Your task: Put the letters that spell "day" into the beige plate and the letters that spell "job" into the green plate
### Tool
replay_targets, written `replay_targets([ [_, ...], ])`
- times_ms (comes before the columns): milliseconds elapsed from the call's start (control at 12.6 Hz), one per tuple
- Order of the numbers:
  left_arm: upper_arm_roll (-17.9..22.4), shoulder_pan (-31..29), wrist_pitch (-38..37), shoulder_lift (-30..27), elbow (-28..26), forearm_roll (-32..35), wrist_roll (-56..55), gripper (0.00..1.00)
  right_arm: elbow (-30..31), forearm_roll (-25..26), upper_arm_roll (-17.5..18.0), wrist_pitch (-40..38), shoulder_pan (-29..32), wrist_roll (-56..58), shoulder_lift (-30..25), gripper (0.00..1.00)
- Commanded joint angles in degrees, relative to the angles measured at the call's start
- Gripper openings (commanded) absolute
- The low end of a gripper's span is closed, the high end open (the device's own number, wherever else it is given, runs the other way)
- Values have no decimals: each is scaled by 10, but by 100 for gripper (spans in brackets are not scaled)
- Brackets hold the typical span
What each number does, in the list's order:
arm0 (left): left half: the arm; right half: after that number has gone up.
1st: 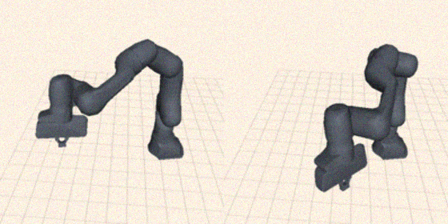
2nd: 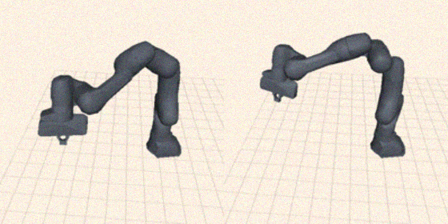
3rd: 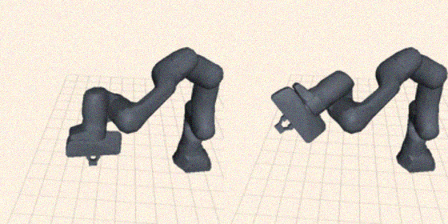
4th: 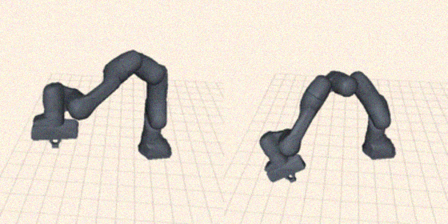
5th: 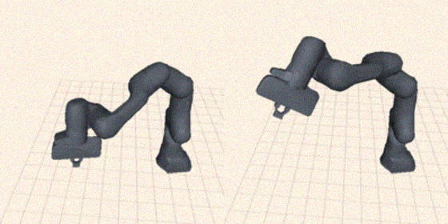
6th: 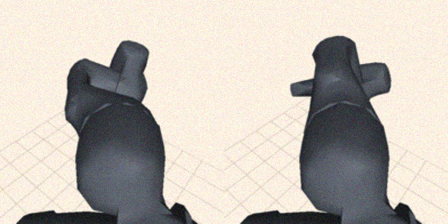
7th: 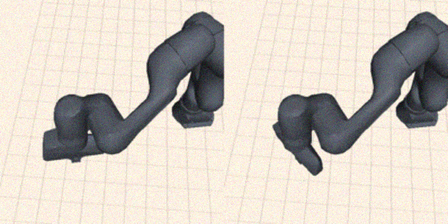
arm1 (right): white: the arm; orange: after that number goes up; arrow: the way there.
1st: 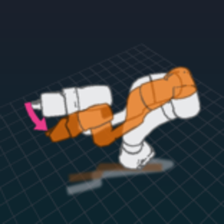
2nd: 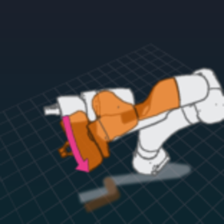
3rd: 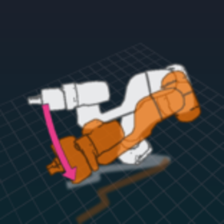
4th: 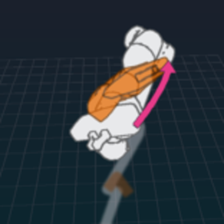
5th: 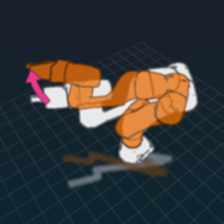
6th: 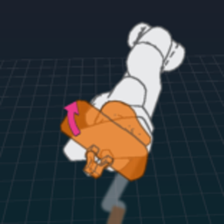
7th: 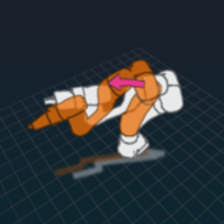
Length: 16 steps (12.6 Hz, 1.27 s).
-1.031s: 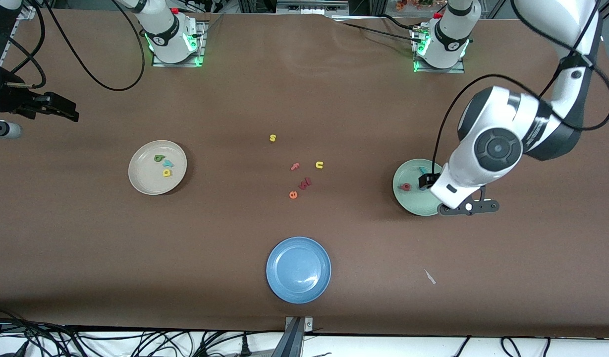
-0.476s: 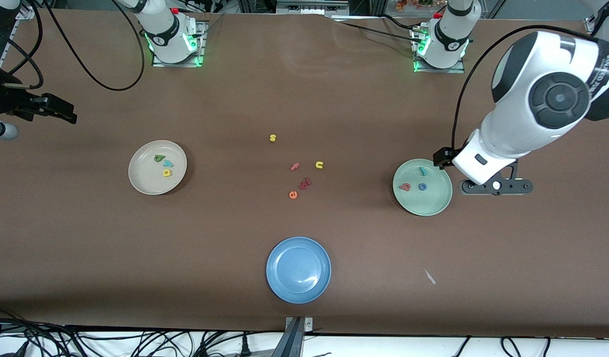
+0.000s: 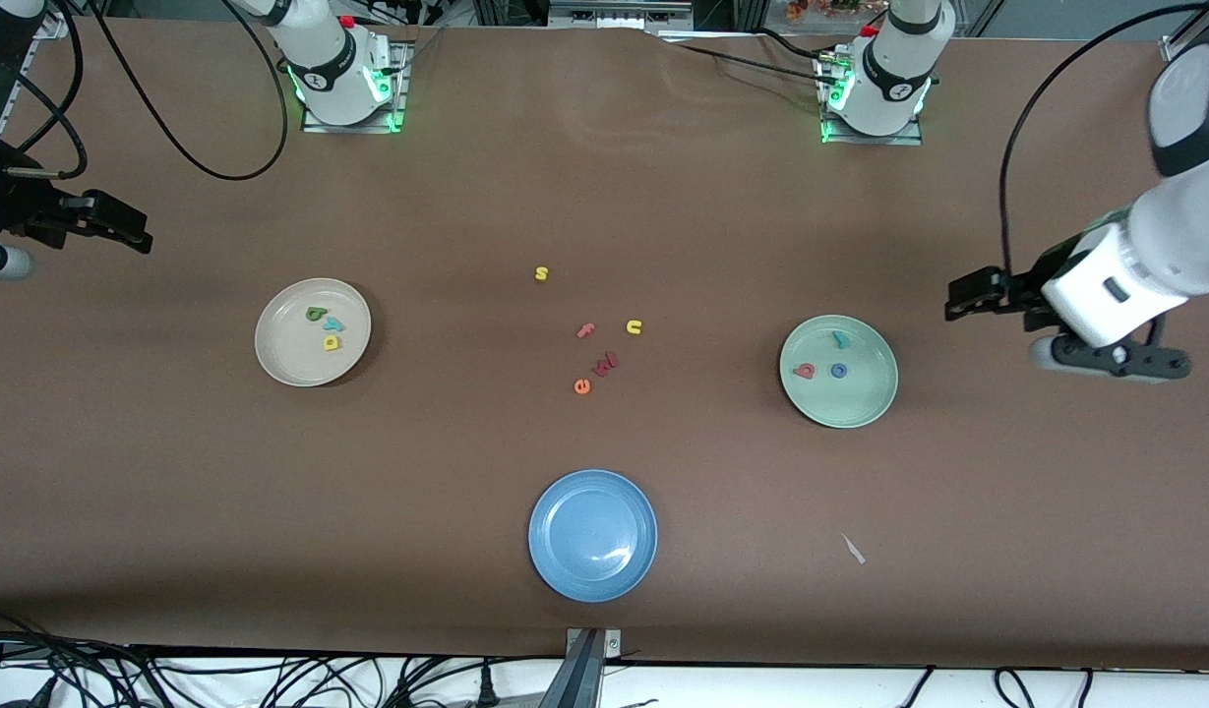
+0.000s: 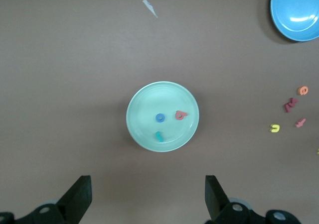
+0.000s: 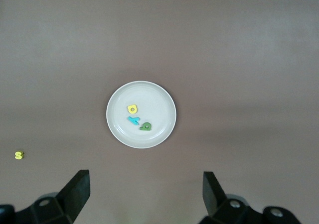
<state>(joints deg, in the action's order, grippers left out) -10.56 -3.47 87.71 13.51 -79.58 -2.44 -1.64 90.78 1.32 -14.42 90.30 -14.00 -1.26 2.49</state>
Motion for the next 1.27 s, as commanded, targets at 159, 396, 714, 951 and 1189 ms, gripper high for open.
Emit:
replay_targets([
  [159, 91, 87, 35, -107, -142, -7, 15, 100, 1, 4, 5, 12, 0, -1, -4, 100],
  [396, 91, 80, 105, -155, -216, 5, 13, 100, 1, 3, 5, 11, 0, -3, -4, 100],
  [714, 75, 51, 102, -158, -211, 28, 9, 100, 1, 3, 6, 10, -1, -4, -4, 100],
  [951, 6, -10, 93, -159, -203, 32, 3, 100, 1, 3, 6, 10, -1, -3, -3, 100],
  [1189, 13, -1, 81, -154, -184, 33, 3, 100, 1, 3, 6, 10, -1, -3, -2, 100],
])
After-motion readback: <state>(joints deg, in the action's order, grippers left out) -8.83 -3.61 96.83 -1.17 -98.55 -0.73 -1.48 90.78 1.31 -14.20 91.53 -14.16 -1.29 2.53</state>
